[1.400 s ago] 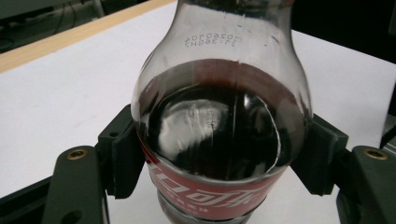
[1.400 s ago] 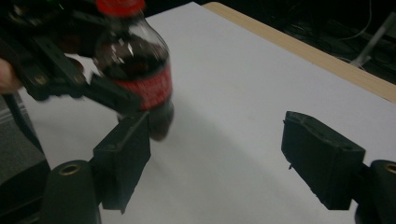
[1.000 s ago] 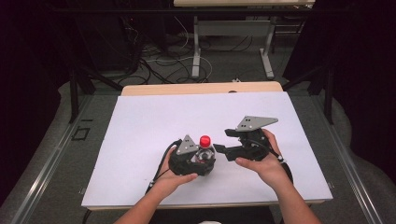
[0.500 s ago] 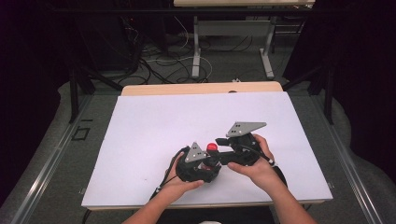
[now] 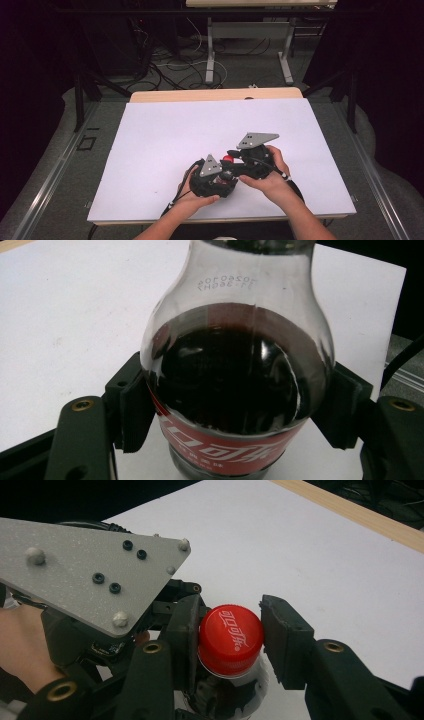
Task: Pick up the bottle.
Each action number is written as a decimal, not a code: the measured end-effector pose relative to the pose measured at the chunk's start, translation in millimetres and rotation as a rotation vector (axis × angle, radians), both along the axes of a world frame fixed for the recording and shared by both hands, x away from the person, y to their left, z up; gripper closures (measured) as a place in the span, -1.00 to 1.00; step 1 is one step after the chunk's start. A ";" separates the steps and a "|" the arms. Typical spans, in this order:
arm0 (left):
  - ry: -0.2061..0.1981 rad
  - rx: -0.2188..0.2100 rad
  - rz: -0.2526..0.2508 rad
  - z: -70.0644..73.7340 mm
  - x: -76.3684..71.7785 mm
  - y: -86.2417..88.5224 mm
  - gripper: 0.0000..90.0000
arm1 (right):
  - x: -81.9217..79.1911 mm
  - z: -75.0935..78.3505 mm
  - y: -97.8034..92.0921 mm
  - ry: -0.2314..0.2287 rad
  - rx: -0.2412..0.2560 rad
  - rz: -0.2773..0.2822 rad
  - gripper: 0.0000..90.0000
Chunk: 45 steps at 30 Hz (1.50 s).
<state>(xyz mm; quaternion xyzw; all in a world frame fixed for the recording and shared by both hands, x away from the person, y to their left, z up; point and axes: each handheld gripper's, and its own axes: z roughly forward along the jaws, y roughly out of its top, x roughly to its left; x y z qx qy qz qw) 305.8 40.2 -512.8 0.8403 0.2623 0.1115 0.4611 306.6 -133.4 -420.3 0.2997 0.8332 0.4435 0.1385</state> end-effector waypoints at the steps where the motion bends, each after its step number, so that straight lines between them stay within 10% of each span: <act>1: 0.007 0.003 -0.005 0.7 -0.4 0.6 -0.34 | 0.1 0.2 0.0 0.000 0.000 0.003 0.34; 13: -0.014 0.002 -0.040 3.6 -1.9 3.4 -0.33 | 9.3 4.5 -7.3 0.032 0.017 0.139 0.37; 25: -0.009 -0.023 -0.187 10.1 -3.4 11.0 -0.34 | 13.8 11.5 -14.7 0.019 0.017 0.386 0.36; 34: -0.015 -0.025 -0.077 12.9 -4.5 9.6 -0.34 | -3.6 18.6 -7.9 -0.018 0.049 0.163 0.18; 37: -0.014 -0.032 -0.043 12.6 -5.2 9.4 -0.34 | -12.5 21.8 -1.6 -0.033 0.038 0.009 0.18; 45: -0.020 -0.025 -0.002 14.4 -6.5 10.6 -0.34 | -11.6 14.2 8.4 0.008 0.044 -0.062 0.21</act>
